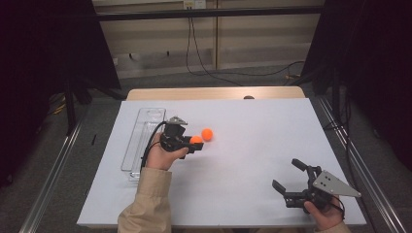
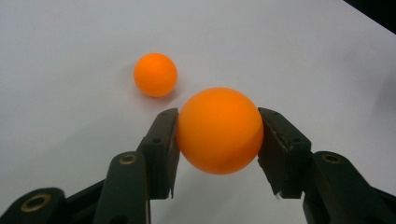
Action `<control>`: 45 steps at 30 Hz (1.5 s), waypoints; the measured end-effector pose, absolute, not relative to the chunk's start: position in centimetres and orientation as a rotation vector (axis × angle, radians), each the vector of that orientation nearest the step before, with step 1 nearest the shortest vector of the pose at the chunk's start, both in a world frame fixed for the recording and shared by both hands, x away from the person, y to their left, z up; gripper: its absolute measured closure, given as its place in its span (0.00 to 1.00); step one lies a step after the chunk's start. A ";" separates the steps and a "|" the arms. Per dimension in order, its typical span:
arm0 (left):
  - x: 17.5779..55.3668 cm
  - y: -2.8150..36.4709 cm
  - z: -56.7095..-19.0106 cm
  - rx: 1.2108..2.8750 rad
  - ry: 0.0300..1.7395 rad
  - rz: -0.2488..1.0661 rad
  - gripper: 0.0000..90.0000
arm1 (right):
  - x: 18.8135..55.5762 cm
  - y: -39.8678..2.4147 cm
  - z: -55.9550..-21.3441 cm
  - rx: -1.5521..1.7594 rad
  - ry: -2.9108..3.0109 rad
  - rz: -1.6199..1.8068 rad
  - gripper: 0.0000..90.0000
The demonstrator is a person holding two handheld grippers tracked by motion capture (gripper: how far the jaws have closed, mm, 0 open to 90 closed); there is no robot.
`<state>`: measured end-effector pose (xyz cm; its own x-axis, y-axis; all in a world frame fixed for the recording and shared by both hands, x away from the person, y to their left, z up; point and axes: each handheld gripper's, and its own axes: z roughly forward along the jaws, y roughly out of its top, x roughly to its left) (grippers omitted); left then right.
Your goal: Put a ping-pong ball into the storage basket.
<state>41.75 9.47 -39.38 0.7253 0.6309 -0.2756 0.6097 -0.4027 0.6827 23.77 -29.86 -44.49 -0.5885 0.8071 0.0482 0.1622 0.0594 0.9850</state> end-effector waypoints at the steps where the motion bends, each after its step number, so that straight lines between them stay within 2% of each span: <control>1: 41.8 9.5 -39.4 2.114 0.940 0.034 0.57 | 23.8 -29.9 -44.5 0.967 1.809 1.568 0.02; 45: 42.0 11.9 -38.4 2.095 0.982 0.057 0.57 | 23.7 -29.8 -44.5 0.966 1.809 1.569 0.02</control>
<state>41.96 11.91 -38.43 0.6971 0.6621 -0.2751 0.6261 -0.3751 0.6836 23.74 -29.85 -44.46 -0.5889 0.8067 0.0486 0.1618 0.0588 0.9851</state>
